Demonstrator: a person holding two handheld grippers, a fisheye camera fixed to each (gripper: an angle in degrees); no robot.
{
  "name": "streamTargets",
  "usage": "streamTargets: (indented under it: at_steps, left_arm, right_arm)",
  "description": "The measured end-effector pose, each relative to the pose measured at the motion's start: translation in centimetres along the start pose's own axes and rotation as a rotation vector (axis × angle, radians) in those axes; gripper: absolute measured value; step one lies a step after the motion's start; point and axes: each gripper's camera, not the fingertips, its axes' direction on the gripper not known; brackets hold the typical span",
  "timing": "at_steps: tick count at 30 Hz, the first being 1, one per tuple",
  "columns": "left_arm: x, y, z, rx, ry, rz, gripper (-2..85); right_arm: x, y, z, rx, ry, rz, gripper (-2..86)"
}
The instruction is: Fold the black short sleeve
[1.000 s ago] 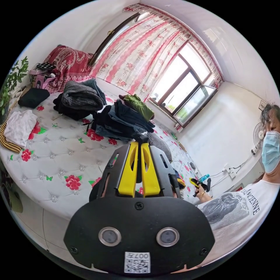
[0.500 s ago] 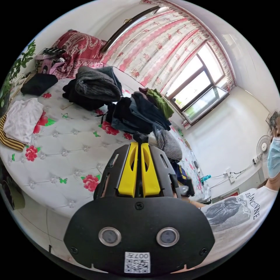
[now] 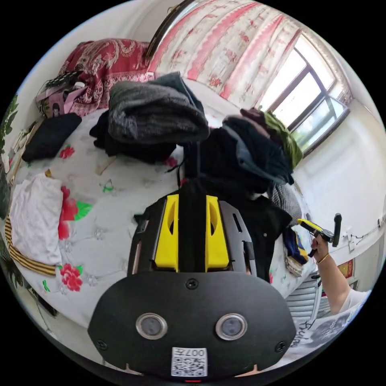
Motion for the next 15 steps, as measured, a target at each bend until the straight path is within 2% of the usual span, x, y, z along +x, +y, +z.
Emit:
streamTargets:
  at_steps: [3, 8, 11, 13, 15]
  left_arm:
    - [1.0, 5.9, -0.7, -0.066, -0.01, 0.055, 9.0]
    - [5.3, 21.6, -2.1, -0.354, 0.025, 0.108, 8.7]
    - [8.3, 26.3, -2.7, -0.47, -0.013, 0.123, 7.6]
    - [9.6, 26.7, -3.8, -0.403, -0.09, 0.175, 3.8]
    - [10.6, 25.4, -3.8, -0.428, -0.143, 0.239, 1.0]
  right_arm:
    - [-0.9, 7.7, 1.8, -0.059, -0.096, -0.048, 4.3]
    - [-3.5, 21.9, 4.4, -0.257, -0.243, -0.06, 7.6]
    - [-5.3, 27.7, 6.1, -0.381, -0.27, -0.081, 7.4]
    - [-6.0, 29.1, 5.9, -0.303, -0.195, -0.105, 5.0]
    - [-6.4, 28.3, 6.6, -0.295, -0.128, -0.154, 1.8]
